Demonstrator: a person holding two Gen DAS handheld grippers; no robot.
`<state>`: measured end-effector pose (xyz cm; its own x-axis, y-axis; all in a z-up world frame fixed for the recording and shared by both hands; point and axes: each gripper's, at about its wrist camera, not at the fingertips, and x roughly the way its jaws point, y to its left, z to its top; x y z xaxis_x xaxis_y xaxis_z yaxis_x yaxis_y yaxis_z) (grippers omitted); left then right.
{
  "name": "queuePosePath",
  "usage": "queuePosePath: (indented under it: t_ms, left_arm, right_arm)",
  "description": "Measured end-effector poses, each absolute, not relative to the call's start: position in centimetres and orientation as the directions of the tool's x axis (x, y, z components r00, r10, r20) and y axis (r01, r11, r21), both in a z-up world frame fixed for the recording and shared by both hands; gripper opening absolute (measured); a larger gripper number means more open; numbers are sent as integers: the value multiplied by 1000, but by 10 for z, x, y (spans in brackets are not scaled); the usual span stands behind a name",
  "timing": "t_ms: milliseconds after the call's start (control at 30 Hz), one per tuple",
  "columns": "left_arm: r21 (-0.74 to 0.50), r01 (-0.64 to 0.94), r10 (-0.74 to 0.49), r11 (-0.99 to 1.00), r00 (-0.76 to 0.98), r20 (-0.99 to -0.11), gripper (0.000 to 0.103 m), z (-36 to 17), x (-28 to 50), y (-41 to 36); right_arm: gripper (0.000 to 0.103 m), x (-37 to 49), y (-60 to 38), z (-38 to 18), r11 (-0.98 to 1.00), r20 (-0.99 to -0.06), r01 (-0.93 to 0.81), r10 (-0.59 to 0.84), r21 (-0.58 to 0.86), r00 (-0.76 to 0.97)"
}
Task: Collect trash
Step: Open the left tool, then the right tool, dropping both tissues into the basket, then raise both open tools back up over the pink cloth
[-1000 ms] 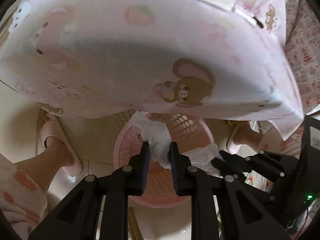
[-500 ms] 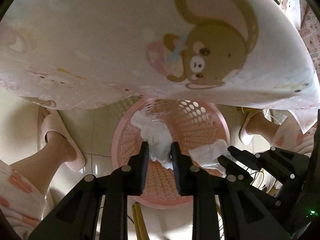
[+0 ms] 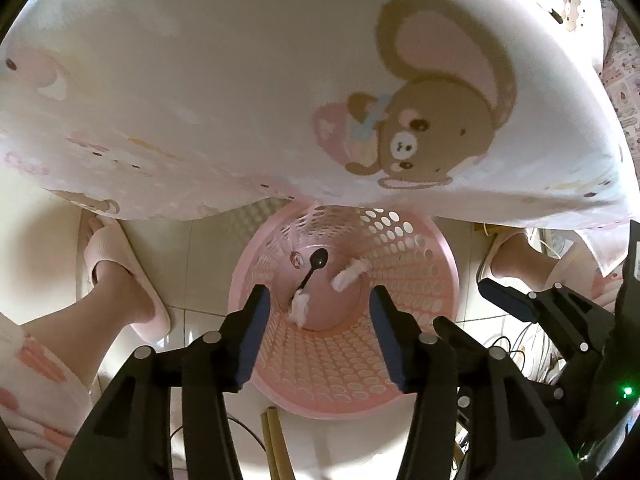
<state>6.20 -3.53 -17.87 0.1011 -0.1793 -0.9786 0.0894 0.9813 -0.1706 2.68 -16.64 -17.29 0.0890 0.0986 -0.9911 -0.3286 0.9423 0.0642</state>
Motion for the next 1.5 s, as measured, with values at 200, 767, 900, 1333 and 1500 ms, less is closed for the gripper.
queuePosePath:
  t_ms: [200,767,900,1333,1500]
  left_arm:
    - [-176,83,-186,981,138,-973,59,-166,62,-32]
    - [-18,115,-70,993,462,-884,69,-91,46,-24]
    - [-7,111,-66,994,538,-840,77,-72,41,-23]
    - [-2,28,-20,1000,672,-740,81,-17,47,4]
    - [43,12,20,999,738,-674,92,16,66,10]
  right_arm:
    - [56,30,-168,-166,949,-989,-310,90,49,119]
    - [69,22,-181,-93,956,-932,-292,125,22,340]
    - [70,17,-186,-71,958,-904,-287,134,13,406]
    - [78,17,-209,-6,962,-778,-274,172,0,604]
    - [78,40,-225,27,969,-724,-243,134,-47,676]
